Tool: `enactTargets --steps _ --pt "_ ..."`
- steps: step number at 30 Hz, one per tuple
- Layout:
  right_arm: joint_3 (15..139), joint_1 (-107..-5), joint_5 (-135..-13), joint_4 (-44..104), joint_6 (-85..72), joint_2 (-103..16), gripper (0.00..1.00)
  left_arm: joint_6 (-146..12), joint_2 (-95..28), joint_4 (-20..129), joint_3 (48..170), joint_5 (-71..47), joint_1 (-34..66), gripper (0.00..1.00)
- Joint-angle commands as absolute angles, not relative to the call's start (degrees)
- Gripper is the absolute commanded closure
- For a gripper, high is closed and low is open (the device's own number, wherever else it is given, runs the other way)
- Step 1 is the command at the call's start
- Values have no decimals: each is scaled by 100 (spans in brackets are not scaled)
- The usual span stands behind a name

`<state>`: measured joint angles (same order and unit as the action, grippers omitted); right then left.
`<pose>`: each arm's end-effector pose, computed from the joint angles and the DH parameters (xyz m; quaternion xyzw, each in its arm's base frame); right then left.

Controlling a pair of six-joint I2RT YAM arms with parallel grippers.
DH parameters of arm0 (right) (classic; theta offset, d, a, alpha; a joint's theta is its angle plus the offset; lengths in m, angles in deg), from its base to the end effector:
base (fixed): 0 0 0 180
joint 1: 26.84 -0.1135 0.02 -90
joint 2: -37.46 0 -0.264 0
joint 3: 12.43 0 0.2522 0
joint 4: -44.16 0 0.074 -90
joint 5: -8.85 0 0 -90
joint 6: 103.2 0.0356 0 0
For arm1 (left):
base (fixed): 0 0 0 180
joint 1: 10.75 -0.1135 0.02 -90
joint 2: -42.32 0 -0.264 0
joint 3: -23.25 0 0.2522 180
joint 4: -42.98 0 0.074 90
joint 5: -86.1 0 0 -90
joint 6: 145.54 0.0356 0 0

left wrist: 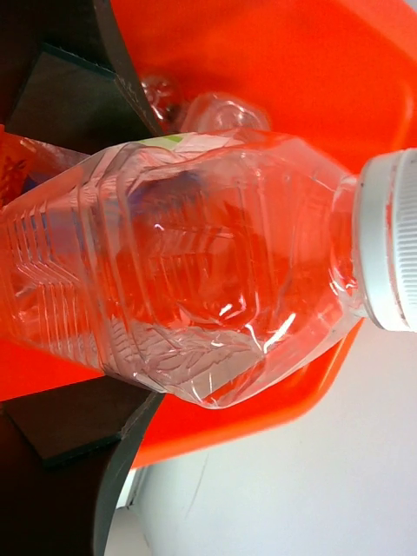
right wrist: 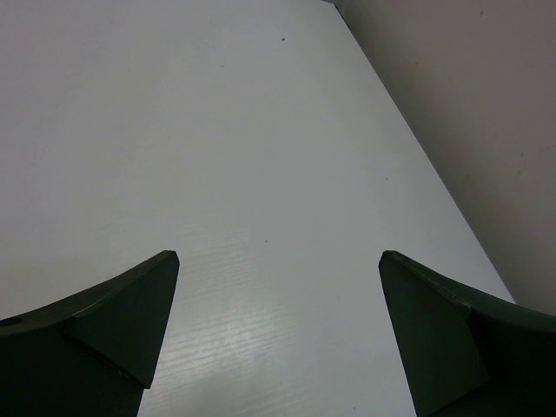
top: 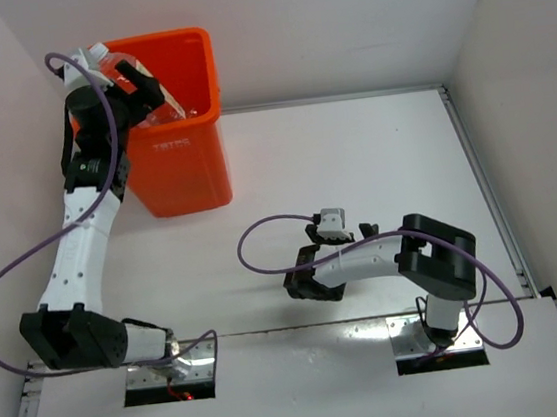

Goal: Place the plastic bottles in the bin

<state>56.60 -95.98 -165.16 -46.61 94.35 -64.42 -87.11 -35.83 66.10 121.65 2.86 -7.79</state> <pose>0.1197 0.2146 0.1703 0.0512 0.7354 -0.2333 0.6341 0.3114 -0.0119 0.4537 -0.2181 0.6909 -0.1634 0.6697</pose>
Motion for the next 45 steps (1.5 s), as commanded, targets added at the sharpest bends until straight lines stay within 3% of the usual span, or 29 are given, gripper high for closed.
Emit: enactTargets --steps 1,11,14,16,18,23,30,32,35,36,39,45 --pt "5829 -9636 -16711 -5037 9455 -6440 0 -8534 -3037 6088 11894 322 -716 0" --pt "5829 -9636 -16711 -5037 9455 -6493 0 -8419 -2852 5841 11751 322 -715 0" --pt "5829 -9636 -16763 -5037 9455 -6493 0 -8419 -2904 5788 11865 208 -715 8" --pt "5881 -9636 -16764 -5037 9403 -6493 0 -8419 -3079 5963 12093 155 -663 6" --pt "5882 -9688 -16764 -5037 9402 -6493 0 -8322 -3368 6871 12820 573 -662 0" --pt "5882 -9688 -16764 -5037 9402 -6546 0 -8208 -4747 8607 14989 595 -723 0" --pt "5882 -9688 -16764 -5037 9402 -6546 0 -8295 -5383 9260 15618 -513 -855 0" --pt "5882 -9688 -16764 -5037 9402 -6546 0 -8507 -5070 8964 15427 -207 -856 0" --pt "5882 -9688 -16764 -5037 9402 -6546 0 -8356 -3736 6477 13199 -31 -768 0" --pt "5882 -9688 -16764 -5037 9402 -6546 0 -8488 -3731 6404 12941 101 -768 0" --pt "5882 -9688 -16764 -5037 9402 -6546 0 -8183 -3941 7262 13886 -74 -742 0" --pt "5882 -9688 -16764 -5037 9402 -6546 0 -7962 -3792 6983 13711 436 -513 0"
